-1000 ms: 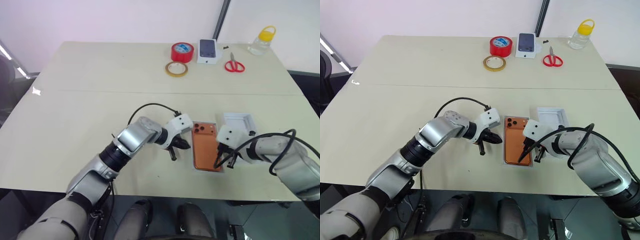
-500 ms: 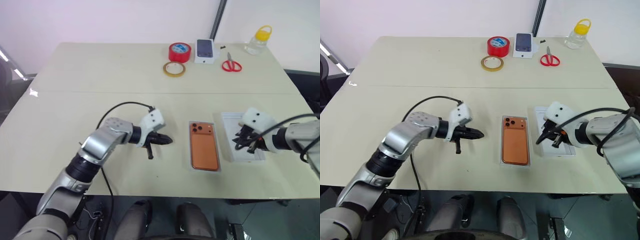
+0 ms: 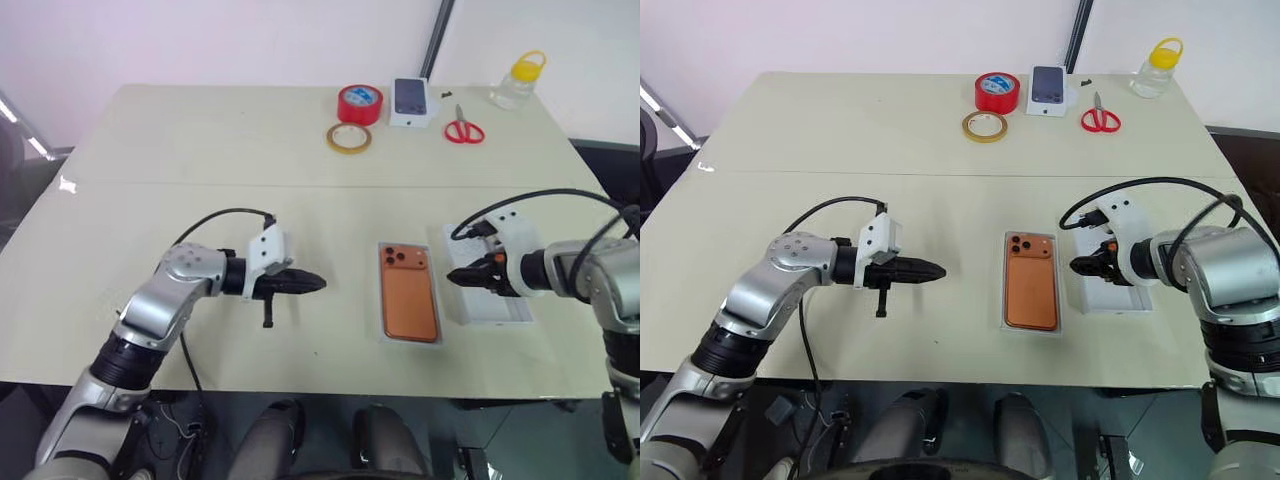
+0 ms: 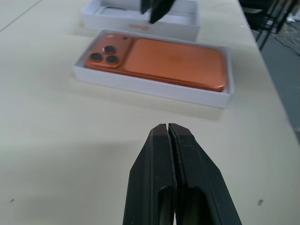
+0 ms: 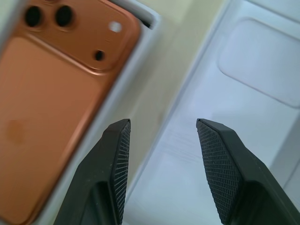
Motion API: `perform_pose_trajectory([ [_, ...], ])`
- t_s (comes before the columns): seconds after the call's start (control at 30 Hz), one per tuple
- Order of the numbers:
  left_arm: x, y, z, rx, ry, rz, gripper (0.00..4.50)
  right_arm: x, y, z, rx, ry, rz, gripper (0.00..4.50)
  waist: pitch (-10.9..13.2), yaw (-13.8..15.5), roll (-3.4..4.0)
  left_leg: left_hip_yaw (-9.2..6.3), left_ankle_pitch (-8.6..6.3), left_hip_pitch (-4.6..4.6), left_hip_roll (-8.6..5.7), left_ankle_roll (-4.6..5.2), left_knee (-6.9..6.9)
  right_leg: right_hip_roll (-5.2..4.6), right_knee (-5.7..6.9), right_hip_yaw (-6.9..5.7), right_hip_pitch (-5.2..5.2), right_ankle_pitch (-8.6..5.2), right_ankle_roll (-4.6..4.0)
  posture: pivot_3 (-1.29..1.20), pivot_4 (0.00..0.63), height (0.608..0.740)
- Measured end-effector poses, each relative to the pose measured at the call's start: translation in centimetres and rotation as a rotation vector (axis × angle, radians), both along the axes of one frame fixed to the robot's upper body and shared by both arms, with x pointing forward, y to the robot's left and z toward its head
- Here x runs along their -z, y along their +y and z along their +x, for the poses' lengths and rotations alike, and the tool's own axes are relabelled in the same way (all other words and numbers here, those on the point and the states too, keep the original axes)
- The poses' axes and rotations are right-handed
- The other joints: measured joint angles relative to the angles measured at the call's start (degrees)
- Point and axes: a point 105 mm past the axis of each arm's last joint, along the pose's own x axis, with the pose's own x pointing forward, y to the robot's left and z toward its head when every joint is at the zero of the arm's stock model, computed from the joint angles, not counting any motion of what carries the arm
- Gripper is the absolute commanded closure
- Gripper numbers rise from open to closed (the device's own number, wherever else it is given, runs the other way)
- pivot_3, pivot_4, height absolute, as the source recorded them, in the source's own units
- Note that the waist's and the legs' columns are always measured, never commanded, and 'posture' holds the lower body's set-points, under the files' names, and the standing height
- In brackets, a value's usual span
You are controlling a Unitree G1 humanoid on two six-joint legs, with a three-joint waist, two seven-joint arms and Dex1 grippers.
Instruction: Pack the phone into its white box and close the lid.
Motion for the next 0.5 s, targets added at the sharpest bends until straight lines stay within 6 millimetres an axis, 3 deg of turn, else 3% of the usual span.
perform_pose_trajectory([
  [0.1, -0.1, -0.2, -0.3, 0.012, -0.008, -0.003, 4.43, 0.9, 0.1, 0.3, 0.029, 0.013, 0.003, 2.18, 0.0, -0.2, 0.03, 0.00, 0.00, 0.02, 0.02, -0.01, 0.00, 0.03, 0.08, 0.00, -0.03, 0.01, -0.01, 0.00, 0.150, 0.740],
  [0.27, 0.3, -0.1, -0.5, 0.005, 0.005, -0.004, 4.43, 1.6, 0.7, 0.4, 0.049, 0.005, -0.006, 4.44, 0.0, -0.3, 0.05, 0.00, 0.01, 0.03, 0.03, -0.01, 0.00, 0.04, 0.07, 0.00, -0.01, 0.01, -0.01, 0.00, 0.150, 0.740],
  [0.5, 0.5, 0.4, -0.4, -0.033, 0.013, -0.018, 4.43, 0.9, 0.7, 0.8, 0.079, -0.029, 0.022, 4.44, 0.0, -0.7, 0.07, 0.00, 0.00, 0.06, 0.03, 0.01, 0.02, 0.05, 0.08, 0.01, 0.02, 0.01, -0.01, 0.00, 0.150, 0.740],
])
